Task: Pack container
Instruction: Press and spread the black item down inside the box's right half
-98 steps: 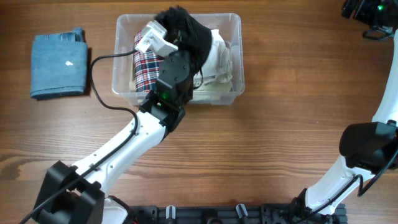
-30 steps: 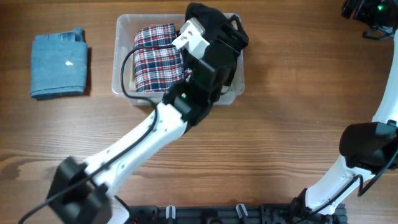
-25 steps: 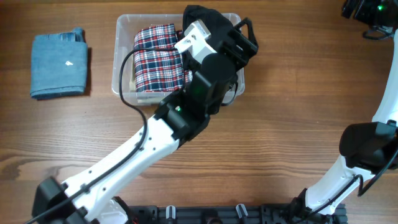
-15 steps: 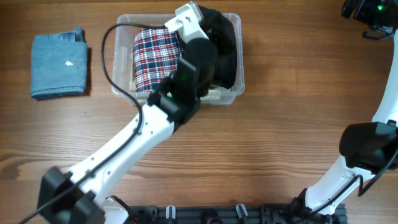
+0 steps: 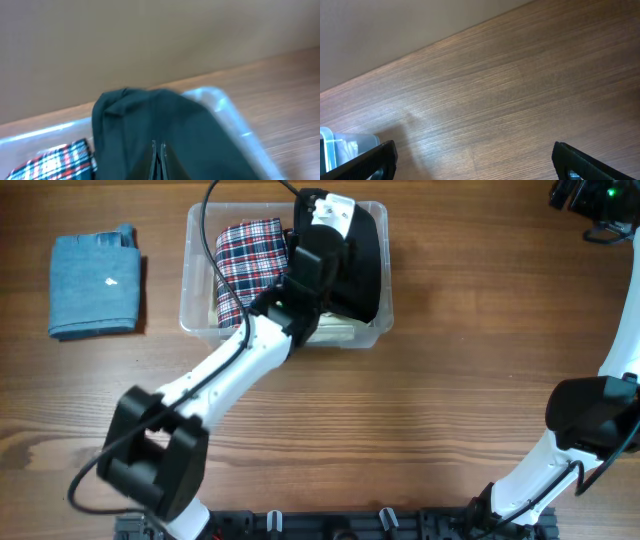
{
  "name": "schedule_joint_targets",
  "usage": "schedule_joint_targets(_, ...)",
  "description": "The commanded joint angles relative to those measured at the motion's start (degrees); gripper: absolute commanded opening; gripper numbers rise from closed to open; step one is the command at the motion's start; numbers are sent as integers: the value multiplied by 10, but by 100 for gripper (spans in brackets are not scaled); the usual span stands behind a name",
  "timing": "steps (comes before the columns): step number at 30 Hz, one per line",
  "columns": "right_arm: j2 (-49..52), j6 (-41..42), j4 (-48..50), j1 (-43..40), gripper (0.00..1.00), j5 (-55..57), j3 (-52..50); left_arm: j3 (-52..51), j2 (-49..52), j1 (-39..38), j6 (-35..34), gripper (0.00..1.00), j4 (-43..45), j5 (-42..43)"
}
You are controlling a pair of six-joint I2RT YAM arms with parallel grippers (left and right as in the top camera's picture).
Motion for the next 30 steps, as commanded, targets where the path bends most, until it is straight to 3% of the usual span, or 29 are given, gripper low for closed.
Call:
schedule_joint_targets(1,5,5,2,2,100,3,-2,6,55,14,25,4,-9,1)
schedule_joint_targets(6,5,5,1,2,100,3,-2,6,123,14,23,4,-35,1)
schedule_joint_targets(14,5,5,1,2,100,3,-2,6,184,15,23,4,2,3)
schedule_joint_targets(22,5,5,2,2,100,3,-2,42,65,-25,23,4,14,-36)
schedule_joint_targets(26,5,5,2,2,100,3,-2,42,56,-47,21,4,8,-36)
schedule_joint_targets(30,5,5,1,2,100,3,-2,42,65,-53,-30,4,-6,-14)
